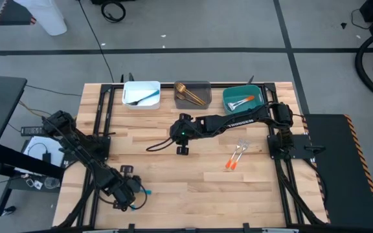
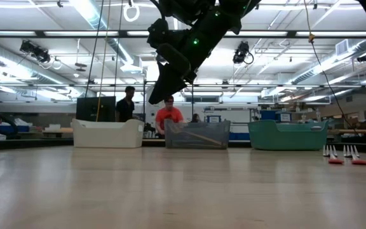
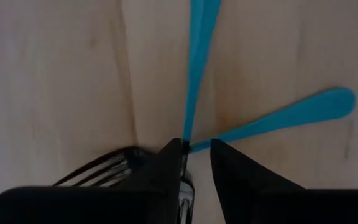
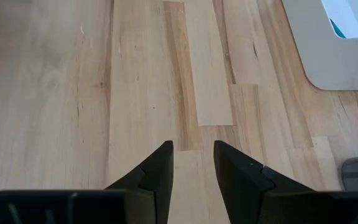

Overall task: Sort silverware by color (type)
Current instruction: Put the top blue fork into the white bin

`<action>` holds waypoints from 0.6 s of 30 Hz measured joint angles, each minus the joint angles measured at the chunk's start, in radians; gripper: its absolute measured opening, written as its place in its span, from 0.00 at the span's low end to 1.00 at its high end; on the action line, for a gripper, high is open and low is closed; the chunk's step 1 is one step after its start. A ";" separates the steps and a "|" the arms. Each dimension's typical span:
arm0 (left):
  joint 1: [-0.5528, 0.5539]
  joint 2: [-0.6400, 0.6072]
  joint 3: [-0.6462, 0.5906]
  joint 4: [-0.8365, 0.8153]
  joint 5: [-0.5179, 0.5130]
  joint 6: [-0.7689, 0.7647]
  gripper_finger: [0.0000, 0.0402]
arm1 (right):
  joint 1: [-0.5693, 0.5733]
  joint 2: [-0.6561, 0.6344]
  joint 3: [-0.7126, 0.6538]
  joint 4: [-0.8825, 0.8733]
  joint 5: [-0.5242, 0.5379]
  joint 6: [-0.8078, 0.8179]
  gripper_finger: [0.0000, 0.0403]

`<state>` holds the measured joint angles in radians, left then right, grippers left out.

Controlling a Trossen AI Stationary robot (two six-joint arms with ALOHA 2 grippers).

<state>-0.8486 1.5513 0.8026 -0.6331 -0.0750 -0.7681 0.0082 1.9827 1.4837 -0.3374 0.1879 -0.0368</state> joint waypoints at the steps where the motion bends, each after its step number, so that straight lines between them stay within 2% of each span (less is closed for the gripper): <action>1: 0.000 0.000 0.005 0.001 0.000 0.013 0.24 | 0.000 0.000 0.000 0.000 0.000 0.000 0.31; 10: 0.002 0.000 0.033 -0.022 -0.014 0.055 0.21 | 0.000 0.000 0.000 0.001 0.000 0.000 0.31; 18: 0.050 0.000 0.033 -0.008 -0.022 0.053 0.20 | 0.000 0.000 0.000 0.008 0.000 0.000 0.31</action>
<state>-0.7983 1.5513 0.8360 -0.6412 -0.0971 -0.7149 0.0082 1.9827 1.4837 -0.3297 0.1875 -0.0368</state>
